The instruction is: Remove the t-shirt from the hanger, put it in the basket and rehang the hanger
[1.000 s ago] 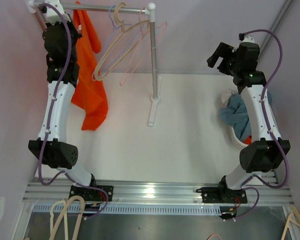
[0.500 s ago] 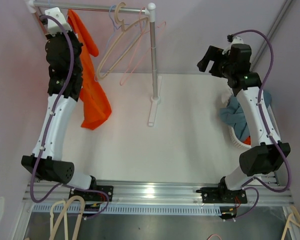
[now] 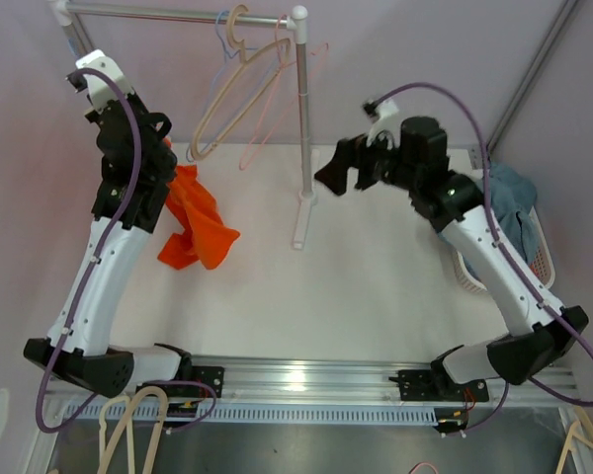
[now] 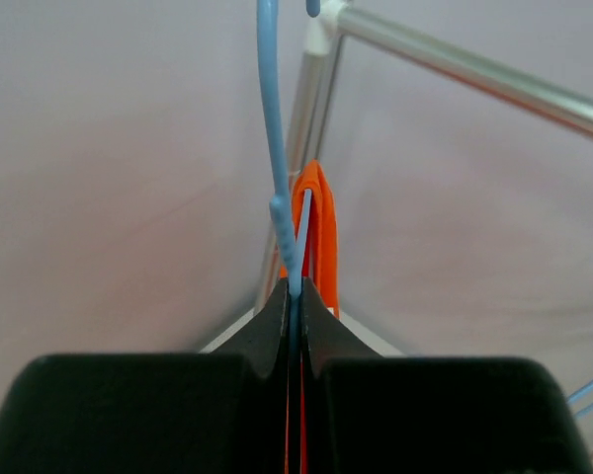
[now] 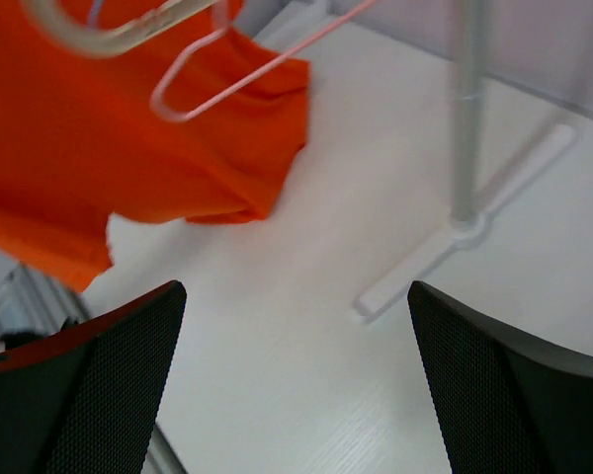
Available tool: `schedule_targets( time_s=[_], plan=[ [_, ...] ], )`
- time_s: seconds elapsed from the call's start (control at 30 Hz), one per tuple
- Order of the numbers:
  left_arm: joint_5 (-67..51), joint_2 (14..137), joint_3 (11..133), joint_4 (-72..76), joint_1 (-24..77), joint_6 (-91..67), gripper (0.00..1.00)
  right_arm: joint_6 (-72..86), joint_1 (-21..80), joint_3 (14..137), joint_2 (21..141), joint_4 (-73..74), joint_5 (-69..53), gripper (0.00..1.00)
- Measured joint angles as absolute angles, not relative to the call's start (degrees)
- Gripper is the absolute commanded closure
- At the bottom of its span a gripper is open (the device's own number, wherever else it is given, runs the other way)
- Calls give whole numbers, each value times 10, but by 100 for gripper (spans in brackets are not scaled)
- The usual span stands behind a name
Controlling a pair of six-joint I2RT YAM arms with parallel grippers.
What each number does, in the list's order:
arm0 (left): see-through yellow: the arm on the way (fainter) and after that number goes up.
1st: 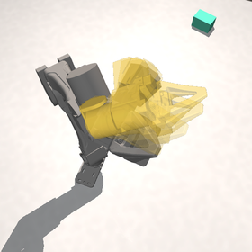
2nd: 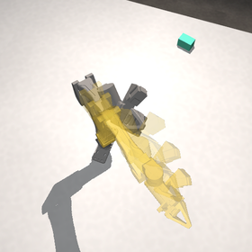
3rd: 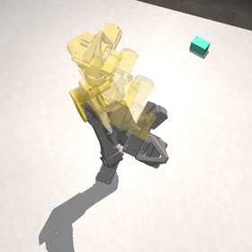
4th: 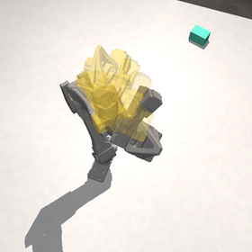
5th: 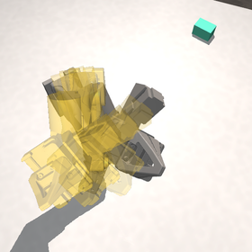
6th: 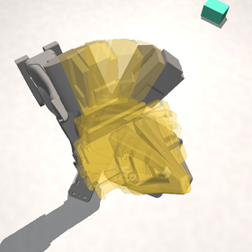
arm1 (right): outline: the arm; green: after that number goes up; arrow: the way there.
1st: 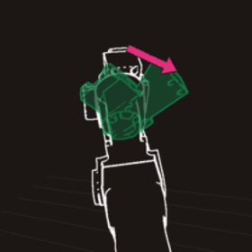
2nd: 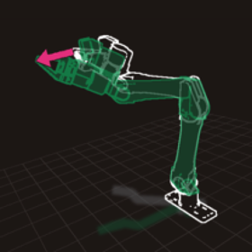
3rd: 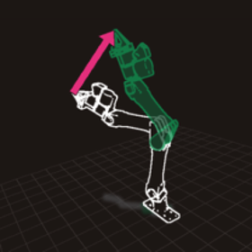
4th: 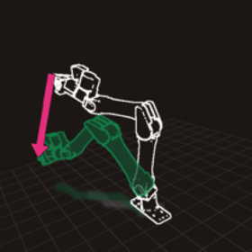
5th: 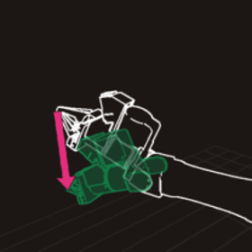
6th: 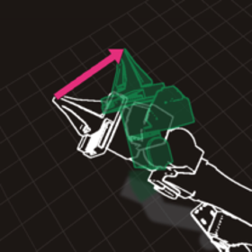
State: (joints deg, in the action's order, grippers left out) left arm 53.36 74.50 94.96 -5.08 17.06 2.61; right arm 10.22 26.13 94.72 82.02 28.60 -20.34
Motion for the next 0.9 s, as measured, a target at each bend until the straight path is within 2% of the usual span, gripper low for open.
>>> schedule_targets(
  time_s=[0.17, 0.3, 0.4, 0.47, 0.7, 0.9],
  plan=[
    [609, 715, 899, -117, 184, -18, 99, 67, 398, 806, 746, 212, -222, 0],
    [667, 712, 897, -177, 210, -42, 99, 59, 463, 731, 718, 133, -223, 1],
    [688, 703, 893, -208, 230, -62, 99, 57, 512, 691, 717, 50, -214, 7],
    [693, 689, 887, -233, 243, -77, 99, 55, 545, 668, 717, -2, -202, 4],
    [729, 655, 880, -268, 295, -106, 99, 51, 642, 654, 773, -156, -157, 4],
    [741, 653, 869, -277, 315, -111, 99, 41, 679, 687, 840, -178, -120, 5]
  ],
)
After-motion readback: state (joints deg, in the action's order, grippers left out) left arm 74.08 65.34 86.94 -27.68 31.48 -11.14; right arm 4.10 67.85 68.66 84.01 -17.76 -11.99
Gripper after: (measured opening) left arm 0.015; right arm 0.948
